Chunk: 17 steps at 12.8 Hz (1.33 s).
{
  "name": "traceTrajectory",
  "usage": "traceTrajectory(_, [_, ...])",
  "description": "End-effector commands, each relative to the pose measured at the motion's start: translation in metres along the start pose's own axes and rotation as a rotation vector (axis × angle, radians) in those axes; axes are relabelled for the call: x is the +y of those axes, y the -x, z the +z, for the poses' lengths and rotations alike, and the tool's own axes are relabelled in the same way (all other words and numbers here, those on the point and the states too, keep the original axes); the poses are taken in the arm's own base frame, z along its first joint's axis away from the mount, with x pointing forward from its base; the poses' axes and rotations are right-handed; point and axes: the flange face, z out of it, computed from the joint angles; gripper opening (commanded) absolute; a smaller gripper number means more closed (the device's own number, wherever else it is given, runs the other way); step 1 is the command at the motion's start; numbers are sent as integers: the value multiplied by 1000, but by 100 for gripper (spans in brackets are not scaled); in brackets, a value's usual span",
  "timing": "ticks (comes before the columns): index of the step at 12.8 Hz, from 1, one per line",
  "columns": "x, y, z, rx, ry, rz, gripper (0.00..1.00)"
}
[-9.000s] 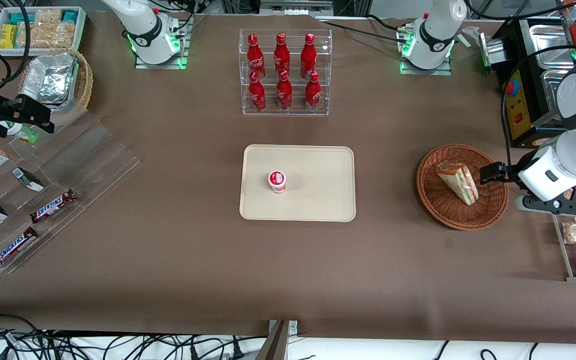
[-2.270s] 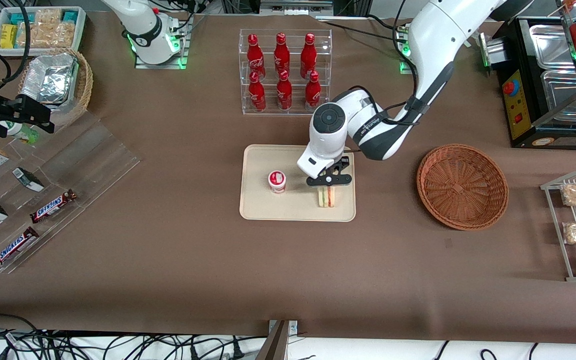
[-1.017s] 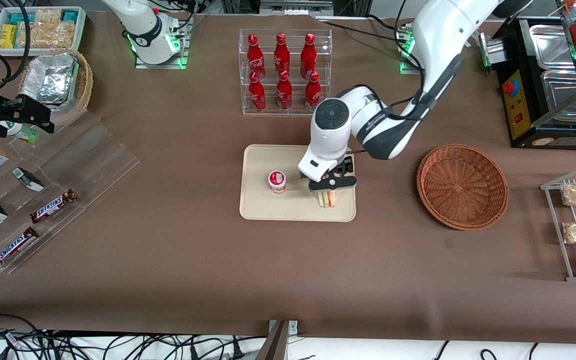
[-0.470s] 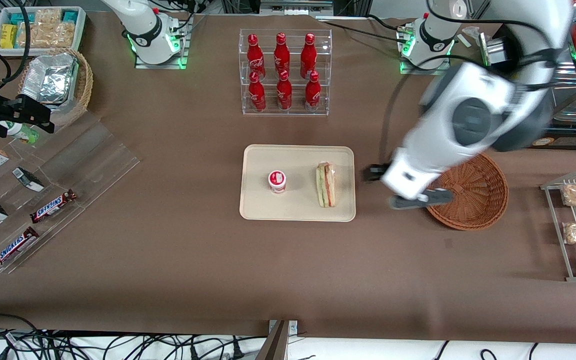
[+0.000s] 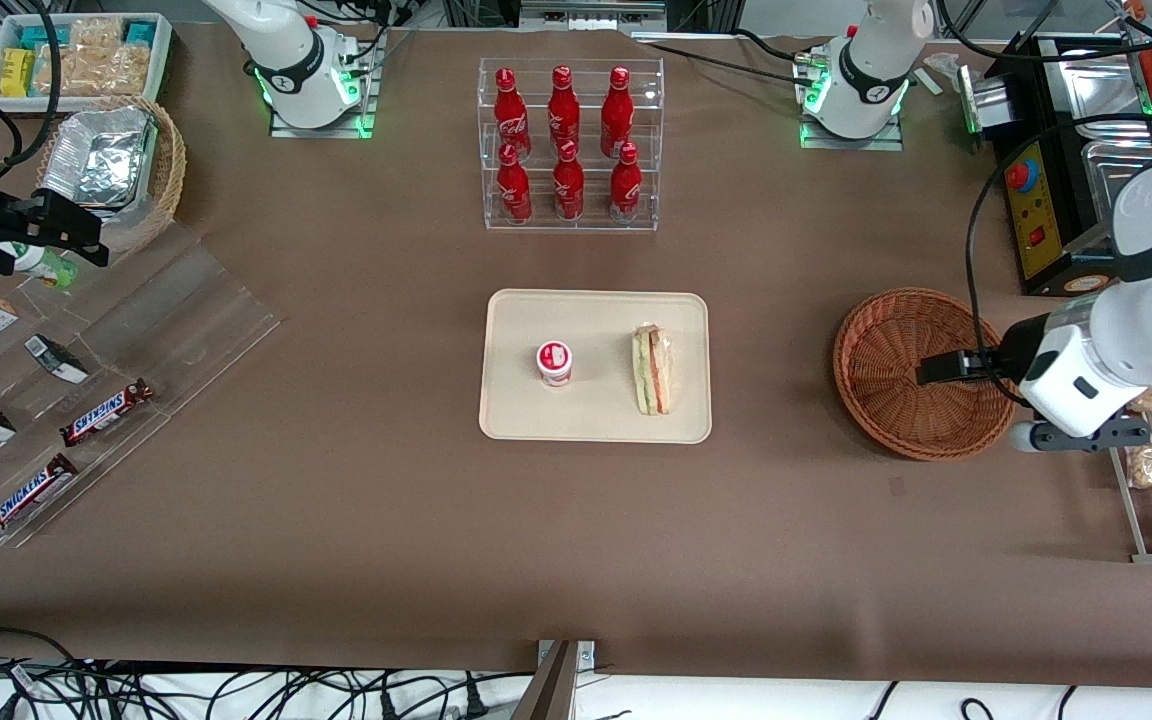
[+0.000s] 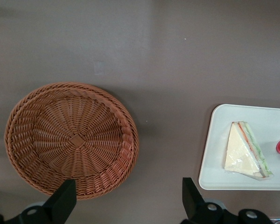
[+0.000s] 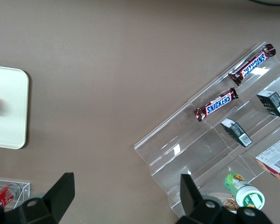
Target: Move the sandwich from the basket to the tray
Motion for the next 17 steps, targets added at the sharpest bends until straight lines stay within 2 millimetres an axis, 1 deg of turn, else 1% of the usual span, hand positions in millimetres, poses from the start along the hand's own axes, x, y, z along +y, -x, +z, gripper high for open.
traceTrajectory(1, [-6, -1, -2, 12, -69, 34, 100])
traceTrajectory(2, [-23, -5, -1, 13, -89, 53, 100])
traceTrajectory(3, [-39, -8, 3, 0, -80, 114, 100])
traceTrajectory(4, [-44, -15, 9, 7, -77, 175, 100])
traceTrajectory(5, [-43, -17, 12, 12, -115, 193, 100])
traceTrajectory(6, [-49, -18, 12, 11, -126, 185, 100])
traceTrajectory(7, [-55, -17, 8, 15, -91, 193, 100])
traceTrajectory(8, [-73, -18, 5, 18, -60, 210, 100])
traceTrajectory(9, [-72, -13, -8, 40, -50, 216, 100])
traceTrajectory(11, [-71, -6, -25, 62, -70, 221, 100])
traceTrajectory(12, [-66, -4, -27, 63, -70, 220, 100])
traceTrajectory(14, [-65, -3, -27, 63, -75, 205, 100])
traceTrajectory(16, [-60, -1, -26, 53, -116, 184, 100])
traceTrajectory(17, [-55, 1, -30, 60, -123, 186, 100])
